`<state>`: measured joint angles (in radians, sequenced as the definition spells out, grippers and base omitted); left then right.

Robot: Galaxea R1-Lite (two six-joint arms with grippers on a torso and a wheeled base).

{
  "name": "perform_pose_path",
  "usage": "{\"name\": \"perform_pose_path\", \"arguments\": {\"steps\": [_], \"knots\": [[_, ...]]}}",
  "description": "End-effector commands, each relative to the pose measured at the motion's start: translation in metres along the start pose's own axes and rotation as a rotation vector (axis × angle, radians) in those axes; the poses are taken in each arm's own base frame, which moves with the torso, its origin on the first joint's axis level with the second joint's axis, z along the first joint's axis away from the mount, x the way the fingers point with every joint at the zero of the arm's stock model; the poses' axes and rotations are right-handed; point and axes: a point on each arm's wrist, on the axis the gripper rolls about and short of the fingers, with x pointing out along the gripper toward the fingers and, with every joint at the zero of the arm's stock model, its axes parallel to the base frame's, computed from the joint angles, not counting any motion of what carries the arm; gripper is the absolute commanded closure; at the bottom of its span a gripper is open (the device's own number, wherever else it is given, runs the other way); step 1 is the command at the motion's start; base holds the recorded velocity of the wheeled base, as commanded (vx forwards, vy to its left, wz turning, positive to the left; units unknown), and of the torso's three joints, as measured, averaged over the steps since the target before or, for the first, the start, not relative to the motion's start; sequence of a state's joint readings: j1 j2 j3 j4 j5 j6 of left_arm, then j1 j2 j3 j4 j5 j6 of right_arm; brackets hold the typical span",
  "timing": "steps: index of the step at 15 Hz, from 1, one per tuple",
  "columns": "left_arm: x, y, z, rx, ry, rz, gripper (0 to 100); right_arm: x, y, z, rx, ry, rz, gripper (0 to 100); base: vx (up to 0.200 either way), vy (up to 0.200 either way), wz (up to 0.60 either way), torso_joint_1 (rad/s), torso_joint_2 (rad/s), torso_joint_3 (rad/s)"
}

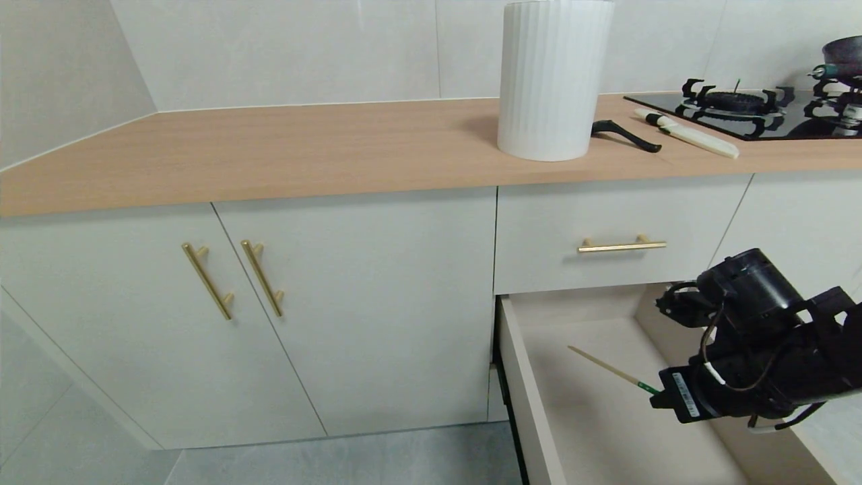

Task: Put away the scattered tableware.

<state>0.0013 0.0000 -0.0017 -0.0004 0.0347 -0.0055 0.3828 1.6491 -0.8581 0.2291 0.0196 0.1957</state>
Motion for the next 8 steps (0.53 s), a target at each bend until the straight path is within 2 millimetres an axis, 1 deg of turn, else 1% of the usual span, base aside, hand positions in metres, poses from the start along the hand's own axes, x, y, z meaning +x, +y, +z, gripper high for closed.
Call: {"name": "perform_pose_path", "arguments": {"steps": [1, 3, 4, 6, 8], "knots": [[0.000, 0.000, 0.000, -0.001, 0.001, 0.001, 0, 0.020, 0.001, 0.009, -0.002, -0.012, -0.002, 100, 0.000, 0.000, 0.00, -0.041, 0.11, 0.056], [0.000, 0.000, 0.000, -0.001, 0.001, 0.001, 0, 0.034, 0.001, 0.014, -0.008, -0.026, -0.030, 100, 0.000, 0.000, 0.00, -0.011, 0.04, 0.021], [0.000, 0.000, 0.000, -0.001, 0.001, 0.001, 0, 0.055, 0.002, 0.020, -0.006, -0.019, -0.058, 100, 0.000, 0.000, 0.00, 0.000, 0.00, 0.000], [0.000, 0.000, 0.000, -0.001, 0.002, 0.001, 0, 0.092, 0.001, 0.024, -0.007, 0.007, -0.099, 100, 0.000, 0.000, 0.00, 0.000, 0.00, 0.000], [0.000, 0.000, 0.000, -0.001, 0.001, -0.001, 0, 0.124, -0.001, 0.021, -0.002, 0.041, -0.116, 100, 0.000, 0.000, 0.00, 0.000, 0.00, 0.000]]}}
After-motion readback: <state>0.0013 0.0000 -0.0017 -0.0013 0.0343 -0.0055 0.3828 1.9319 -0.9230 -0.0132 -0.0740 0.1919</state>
